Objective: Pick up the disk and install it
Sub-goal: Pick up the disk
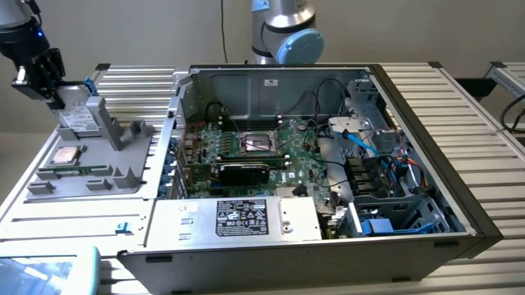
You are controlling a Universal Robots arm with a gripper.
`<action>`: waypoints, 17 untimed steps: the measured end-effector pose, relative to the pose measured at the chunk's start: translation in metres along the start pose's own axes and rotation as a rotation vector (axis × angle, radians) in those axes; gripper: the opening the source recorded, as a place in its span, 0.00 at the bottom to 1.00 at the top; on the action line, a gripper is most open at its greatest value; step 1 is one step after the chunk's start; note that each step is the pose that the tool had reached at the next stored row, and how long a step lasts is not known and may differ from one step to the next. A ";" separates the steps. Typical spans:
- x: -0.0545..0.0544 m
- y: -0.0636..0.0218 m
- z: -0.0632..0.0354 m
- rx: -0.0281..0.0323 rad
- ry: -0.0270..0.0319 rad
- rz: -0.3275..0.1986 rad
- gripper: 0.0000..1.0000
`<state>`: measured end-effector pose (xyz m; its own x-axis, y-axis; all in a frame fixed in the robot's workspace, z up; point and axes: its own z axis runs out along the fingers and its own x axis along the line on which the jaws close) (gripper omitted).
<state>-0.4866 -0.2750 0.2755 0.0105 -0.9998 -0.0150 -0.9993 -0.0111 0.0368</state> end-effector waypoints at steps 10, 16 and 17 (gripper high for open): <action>0.000 0.0003 -0.0075 0.0128 0.0002 0.000 0.37; -0.001 0.0010 -0.0286 0.0183 0.0001 0.000 0.37; -0.001 0.0012 -0.0331 0.0189 0.0002 0.000 0.37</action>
<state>-0.4866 -0.2743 0.3086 0.0109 -0.9998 -0.0148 -0.9998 -0.0111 0.0179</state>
